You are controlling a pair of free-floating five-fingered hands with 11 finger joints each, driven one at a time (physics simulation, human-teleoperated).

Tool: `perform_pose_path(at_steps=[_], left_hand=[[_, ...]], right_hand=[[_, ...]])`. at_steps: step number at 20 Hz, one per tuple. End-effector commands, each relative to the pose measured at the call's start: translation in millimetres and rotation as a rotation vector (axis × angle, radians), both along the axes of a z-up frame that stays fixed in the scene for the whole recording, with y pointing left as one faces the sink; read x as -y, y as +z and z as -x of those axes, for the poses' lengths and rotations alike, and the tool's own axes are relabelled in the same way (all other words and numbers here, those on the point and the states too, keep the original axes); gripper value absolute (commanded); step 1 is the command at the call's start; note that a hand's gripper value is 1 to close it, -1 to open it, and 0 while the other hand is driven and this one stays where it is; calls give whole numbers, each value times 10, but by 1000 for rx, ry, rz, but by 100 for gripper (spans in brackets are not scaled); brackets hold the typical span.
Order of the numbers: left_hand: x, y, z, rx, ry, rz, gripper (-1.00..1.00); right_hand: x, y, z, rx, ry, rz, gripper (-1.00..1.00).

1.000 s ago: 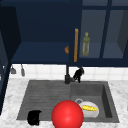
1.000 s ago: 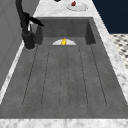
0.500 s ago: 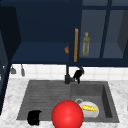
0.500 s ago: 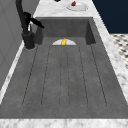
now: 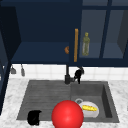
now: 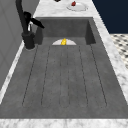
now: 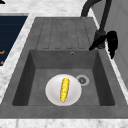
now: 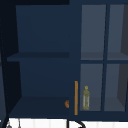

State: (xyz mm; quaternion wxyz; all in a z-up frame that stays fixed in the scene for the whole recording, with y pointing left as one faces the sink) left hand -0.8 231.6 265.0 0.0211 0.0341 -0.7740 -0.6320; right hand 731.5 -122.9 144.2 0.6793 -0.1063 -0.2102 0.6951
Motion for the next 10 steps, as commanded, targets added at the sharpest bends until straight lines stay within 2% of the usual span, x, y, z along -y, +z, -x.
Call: perform_pose_path(at_steps=[1, 2, 3, 8, 10], left_hand=[[0, 0, 0, 0, 0, 0, 0], [0, 0, 0, 0, 0, 0, 0], [0, 0, 0, 0, 0, 0, 0], [0, 0, 0, 0, 0, 0, 0], [0, 0, 0, 0, 0, 0, 0]], right_hand=[[-211, -67, 0, 54, -7, 55, -100], [-234, -68, -1, 55, -7, 67, 100], [-249, -59, -7, 66, 23, 96, 100], [-203, 32, 87, 182, -25, 127, 100], [-210, 40, 122, 224, -58, 164, 100]])
